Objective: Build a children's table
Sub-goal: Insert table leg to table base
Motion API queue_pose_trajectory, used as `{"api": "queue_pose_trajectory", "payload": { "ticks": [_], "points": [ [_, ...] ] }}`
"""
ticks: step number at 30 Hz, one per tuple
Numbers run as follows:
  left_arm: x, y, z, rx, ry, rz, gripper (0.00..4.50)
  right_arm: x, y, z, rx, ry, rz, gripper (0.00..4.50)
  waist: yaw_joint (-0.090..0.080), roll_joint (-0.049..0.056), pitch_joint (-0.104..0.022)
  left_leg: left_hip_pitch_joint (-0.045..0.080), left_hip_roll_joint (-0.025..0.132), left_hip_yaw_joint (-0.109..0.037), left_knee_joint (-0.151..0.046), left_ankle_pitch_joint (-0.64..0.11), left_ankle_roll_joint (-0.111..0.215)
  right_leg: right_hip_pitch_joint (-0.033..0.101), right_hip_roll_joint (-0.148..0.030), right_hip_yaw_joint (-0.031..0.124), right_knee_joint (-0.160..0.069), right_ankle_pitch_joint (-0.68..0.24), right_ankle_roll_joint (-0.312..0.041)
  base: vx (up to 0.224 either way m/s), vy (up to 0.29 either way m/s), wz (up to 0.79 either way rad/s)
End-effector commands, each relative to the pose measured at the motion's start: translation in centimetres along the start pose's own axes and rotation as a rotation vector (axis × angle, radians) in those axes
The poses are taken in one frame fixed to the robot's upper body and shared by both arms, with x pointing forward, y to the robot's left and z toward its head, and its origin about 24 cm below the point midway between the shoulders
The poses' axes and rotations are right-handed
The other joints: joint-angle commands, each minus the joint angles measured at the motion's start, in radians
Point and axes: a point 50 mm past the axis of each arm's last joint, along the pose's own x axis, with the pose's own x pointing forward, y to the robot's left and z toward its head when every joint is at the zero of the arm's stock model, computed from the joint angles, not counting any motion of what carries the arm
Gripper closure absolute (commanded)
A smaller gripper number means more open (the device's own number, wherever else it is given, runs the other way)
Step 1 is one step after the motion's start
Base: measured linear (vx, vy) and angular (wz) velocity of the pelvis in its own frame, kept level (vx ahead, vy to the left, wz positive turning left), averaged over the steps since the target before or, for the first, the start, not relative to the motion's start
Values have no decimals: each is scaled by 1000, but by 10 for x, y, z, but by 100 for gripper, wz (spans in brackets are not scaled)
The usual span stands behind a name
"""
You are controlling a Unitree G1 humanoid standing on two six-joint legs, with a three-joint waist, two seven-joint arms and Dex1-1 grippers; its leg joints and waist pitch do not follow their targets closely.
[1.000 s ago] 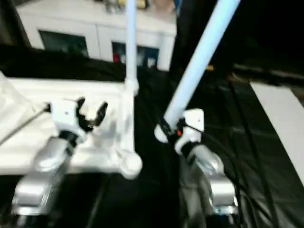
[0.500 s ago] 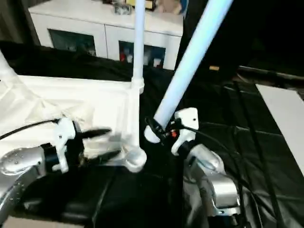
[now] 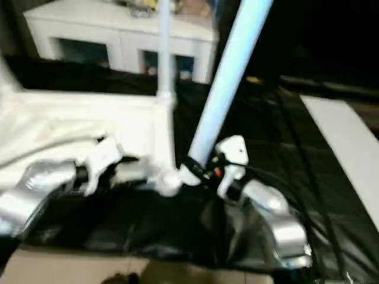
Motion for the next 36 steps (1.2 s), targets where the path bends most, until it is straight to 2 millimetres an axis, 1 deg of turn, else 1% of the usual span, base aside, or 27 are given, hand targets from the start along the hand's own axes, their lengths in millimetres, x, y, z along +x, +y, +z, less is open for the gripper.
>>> {"api": "queue_pose_trajectory", "payload": {
  "ticks": [1,2,3,4,5,6,7,9,10,11,12,13,14,15,16,17,18,19,20,21,23,24,25,26,28,32,36],
  "points": [
    [4,-1,-9,-12,35,-47,179,1,2,7,0,-25,29,262,-4,6,-10,26,-11,-119,72,-15,-15,6,-139,107,-258,-811,-111,-32,-55,2],
    [5,0,-9,-15,32,-58,179,1,2,7,-1,-23,34,262,7,27,-22,63,10,-127,44,-93,-43,3,-134,89,-239,-725,-118,-70,42,4],
    [5,0,-9,-15,32,-58,190,1,2,7,-1,-23,34,262,-16,40,-26,124,43,-115,-45,-447,-101,-31,-38,20,-184,-505,-115,-117,55,13],
    [8,4,-10,9,41,-60,196,1,2,6,-7,-19,40,262,-31,69,-32,100,78,-139,-136,-777,-129,4,10,-3,-132,-231,-103,-117,55,13],
    [9,5,-10,10,41,-62,201,1,1,6,-9,-19,40,262,-28,81,-37,78,85,-136,-179,-906,-103,38,7,-25,-103,-57,-110,-103,70,-3],
    [10,6,-10,14,36,-63,209,1,1,6,-10,-19,39,262,-28,81,-37,78,85,-136,-179,-906,-103,38,7,-25,-103,-57,-110,-97,71,1],
    [13,7,-8,12,23,-63,218,1,0,7,-10,-20,35,262,-22,79,-38,64,75,-109,-205,-889,-74,56,-6,-28,-94,4,-109,-97,71,1],
    [17,9,-5,21,5,-55,233,0,-1,7,-13,-20,26,262,-19,49,-24,83,56,-67,-191,-808,-80,36,-25,-9,-164,-291,-85,-70,-18,12],
    [17,9,-5,21,5,-55,238,0,-1,7,-13,-20,26,262,-22,45,0,160,28,-39,-119,-738,-91,-31,-43,-48,-287,-630,-43,-58,-47,14],
    [19,11,-2,28,-11,-41,238,0,-1,7,-14,-20,22,262,-48,33,-8,220,12,-45,-3,-594,-77,-39,-94,-102,-367,-743,1,-68,-26,2],
    [21,12,0,33,-23,-28,250,0,-1,7,-14,-21,20,262,-57,37,-6,197,20,-48,-16,-570,-64,-9,-89,-149,-370,-718,30,71,42,-23],
    [22,13,1,43,-28,-23,261,-1,-1,7,-15,-21,18,262,-7,113,-27,-47,82,-27,-229,-811,-80,218,-14,-187,7,-351,11,71,42,-23],
    [23,14,2,49,-30,-19,271,-1,-2,7,-15,-21,16,262,59,69,-9,-135,58,14,-247,-898,-123,220,22,-156,33,-154,-12,242,33,-12],
    [24,14,3,54,-42,-18,277,-1,-2,7,-14,-21,14,262,127,92,-54,-109,10,102,-242,-764,-184,216,61,-125,44,-231,-38,154,-133,-7],
    [25,15,4,57,-51,-18,288,-1,-2,7,-14,-21,13,262,-10,-55,-102,91,59,0,54,-196,-140,58,-151,-13,-141,-773,58,154,-133,-7],
    [25,15,4,57,-51,-18,295,-1,-2,7,-14,-21,13,262,38,-12,-46,12,18,-87,62,42,2,84,-163,87,-257,-914,-50,104,-213,-8],
    [26,16,4,59,-56,-16,295,-2,-2,7,-14,-21,13,262,48,-2,-39,-24,7,-104,59,76,13,120,-150,85,-240,-784,-102,126,-79,4],
    [28,18,5,43,-62,-5,295,-2,-3,6,-14,-20,11,262,65,32,-53,6,55,-99,-17,95,-22,114,-118,32,-193,-438,-144,126,-79,4],
    [28,19,6,23,-67,6,266,-2,-3,6,-15,-19,8,262,59,28,-64,26,70,-88,-56,57,-39,90,-57,10,-149,-228,-149,0,0,0],
    [28,21,7,6,-78,27,266,-2,-3,7,-17,-20,3,262,46,48,-97,71,91,-95,-66,95,-22,73,-21,-19,-91,170,-170,0,0,0],
    [25,25,14,-74,-151,127,255,-2,-5,8,-19,-37,-36,262,24,51,-113,84,100,-119,-50,335,99,62,-11,-30,-56,474,-176,0,0,0],
    [23,25,19,-116,-207,177,245,-2,-6,9,-17,-52,-63,262,22,56,-108,75,100,-119,-39,437,194,54,-26,-21,-57,512,-174,0,0,0],
    [21,25,23,-175,-268,248,223,-2,-7,9,2,-64,-96,262,28,42,-103,18,62,-76,-34,383,193,94,-46,-13,-75,629,-195,0,0,0],
    [19,25,24,-213,-294,287,217,-2,-8,9,9,-70,-112,262,28,42,-103,18,62,-76,-34,383,193,94,-46,-13,-75,629,-195,0,0,0],
    [11,25,23,-287,-353,439,217,-1,-8,8,32,-84,-158,262,21,19,-94,-3,46,-55,-55,209,101,113,-31,-25,-78,754,-152,0,0,0],
    [3,19,24,-217,-390,456,217,4,-6,7,49,-85,-152,262,-9,25,-81,16,64,-57,-88,-19,22,109,-32,-18,-112,460,-91,0,0,0],
    [8,12,24,-115,-323,350,217,8,-7,7,31,-70,-139,262,-18,33,-81,31,75,-56,-102,-36,2,94,-29,-13,-126,356,-120,0,0,0]
  ]
}}
